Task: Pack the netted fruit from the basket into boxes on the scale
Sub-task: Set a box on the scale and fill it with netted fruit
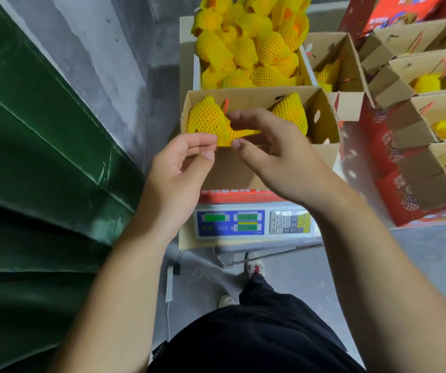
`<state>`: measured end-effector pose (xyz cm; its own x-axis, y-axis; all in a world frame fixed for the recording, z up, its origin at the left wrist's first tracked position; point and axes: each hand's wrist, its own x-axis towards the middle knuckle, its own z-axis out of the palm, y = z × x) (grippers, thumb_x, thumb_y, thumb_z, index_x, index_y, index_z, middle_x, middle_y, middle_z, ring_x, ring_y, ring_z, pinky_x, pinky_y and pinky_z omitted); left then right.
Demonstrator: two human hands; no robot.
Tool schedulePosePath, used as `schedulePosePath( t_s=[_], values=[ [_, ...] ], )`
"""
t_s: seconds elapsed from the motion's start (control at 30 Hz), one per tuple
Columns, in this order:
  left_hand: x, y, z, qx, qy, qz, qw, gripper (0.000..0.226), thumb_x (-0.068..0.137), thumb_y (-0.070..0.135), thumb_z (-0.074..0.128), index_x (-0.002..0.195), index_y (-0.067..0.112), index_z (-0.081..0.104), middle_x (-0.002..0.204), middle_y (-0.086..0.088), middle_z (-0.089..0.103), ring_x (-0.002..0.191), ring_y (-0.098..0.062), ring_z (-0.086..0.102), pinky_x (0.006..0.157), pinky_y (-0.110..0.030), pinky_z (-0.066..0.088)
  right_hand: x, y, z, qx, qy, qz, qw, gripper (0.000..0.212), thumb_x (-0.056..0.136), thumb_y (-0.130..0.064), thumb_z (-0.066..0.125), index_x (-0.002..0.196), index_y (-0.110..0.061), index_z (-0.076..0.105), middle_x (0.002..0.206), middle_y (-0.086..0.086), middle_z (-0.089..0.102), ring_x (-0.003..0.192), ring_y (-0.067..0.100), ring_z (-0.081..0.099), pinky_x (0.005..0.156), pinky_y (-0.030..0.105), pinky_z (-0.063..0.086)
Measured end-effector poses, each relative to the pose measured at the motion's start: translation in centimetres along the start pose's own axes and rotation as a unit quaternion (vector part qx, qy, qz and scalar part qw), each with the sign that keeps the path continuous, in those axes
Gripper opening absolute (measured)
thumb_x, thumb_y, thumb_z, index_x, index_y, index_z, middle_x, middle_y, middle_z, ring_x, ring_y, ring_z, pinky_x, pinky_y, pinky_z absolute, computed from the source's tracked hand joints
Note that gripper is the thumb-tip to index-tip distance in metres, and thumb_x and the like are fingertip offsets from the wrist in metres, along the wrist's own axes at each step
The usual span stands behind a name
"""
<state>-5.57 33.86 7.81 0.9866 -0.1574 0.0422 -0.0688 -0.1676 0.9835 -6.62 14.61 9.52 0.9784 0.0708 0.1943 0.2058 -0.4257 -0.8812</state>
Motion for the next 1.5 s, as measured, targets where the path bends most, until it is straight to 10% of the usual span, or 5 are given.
schedulePosePath(
  t_s=[0.37, 0.9, 1.07, 1.23, 1.5],
  values=[
    [9.4, 1.8, 2.8, 0.085, 0.033, 0.008, 0.996, 0.021, 0.094, 0.040, 0.059, 0.108, 0.053, 0.069, 0.111, 0.030, 0.072, 0.105, 0.006, 0.067, 0.085, -0.022, 0.050, 10.4, 4.8, -6.1, -0.042, 0.076, 0.010, 0.996, 0.025, 0.102, -0.018, 0.061, 0.125, -0.021, 0.068, 0.114, -0.012, 0.072, 0.101, 0.000, 0.067, 0.084, 0.019, 0.054],
    [31.6, -0.6, 9.8, 0.163, -0.080, -0.040, 0.983, 0.018, 0.084, 0.039, 0.062, 0.101, 0.045, 0.067, 0.109, 0.015, 0.070, 0.096, -0.005, 0.068, 0.081, -0.026, 0.049, 35.3, 21.5, -15.7, -0.379, -0.016, 0.180, 0.907, 0.096, 0.093, -0.037, 0.069, 0.165, -0.023, 0.007, 0.164, 0.014, 0.023, 0.145, 0.049, 0.031, 0.115, 0.061, 0.033],
    [31.7, -1.0, 12.1, 0.111, -0.014, -0.073, 0.991, 0.019, 0.102, 0.021, 0.065, 0.105, 0.039, 0.069, 0.111, 0.018, 0.069, 0.098, 0.009, 0.063, 0.077, -0.013, 0.045, 34.5, 23.8, -15.3, -0.367, -0.008, 0.141, 0.920, 0.070, 0.091, -0.017, 0.070, 0.147, -0.019, 0.028, 0.152, 0.017, 0.022, 0.131, 0.056, 0.040, 0.098, 0.063, 0.044],
    [30.4, -1.1, 14.5, 0.093, -0.029, -0.090, 0.991, 0.014, 0.102, 0.021, 0.065, 0.111, 0.031, 0.071, 0.082, 0.015, 0.056, 0.042, 0.004, 0.046, 0.041, -0.011, 0.032, 34.2, 24.4, -16.0, -0.301, 0.019, 0.128, 0.945, 0.065, 0.087, -0.024, 0.074, 0.135, -0.015, 0.032, 0.148, 0.024, 0.029, 0.120, 0.053, 0.052, 0.088, 0.053, 0.050],
    [28.1, -0.4, 14.8, 0.077, -0.025, -0.080, 0.993, 0.016, 0.101, 0.026, 0.067, 0.105, 0.041, 0.071, 0.105, 0.004, 0.072, 0.073, 0.011, 0.058, 0.063, -0.003, 0.044, 29.9, 25.0, -16.3, -0.086, 0.134, 0.101, 0.982, 0.073, 0.079, -0.028, 0.076, 0.140, -0.018, 0.037, 0.125, 0.015, 0.055, 0.099, 0.033, 0.060, 0.083, 0.040, 0.048]
  ],
)
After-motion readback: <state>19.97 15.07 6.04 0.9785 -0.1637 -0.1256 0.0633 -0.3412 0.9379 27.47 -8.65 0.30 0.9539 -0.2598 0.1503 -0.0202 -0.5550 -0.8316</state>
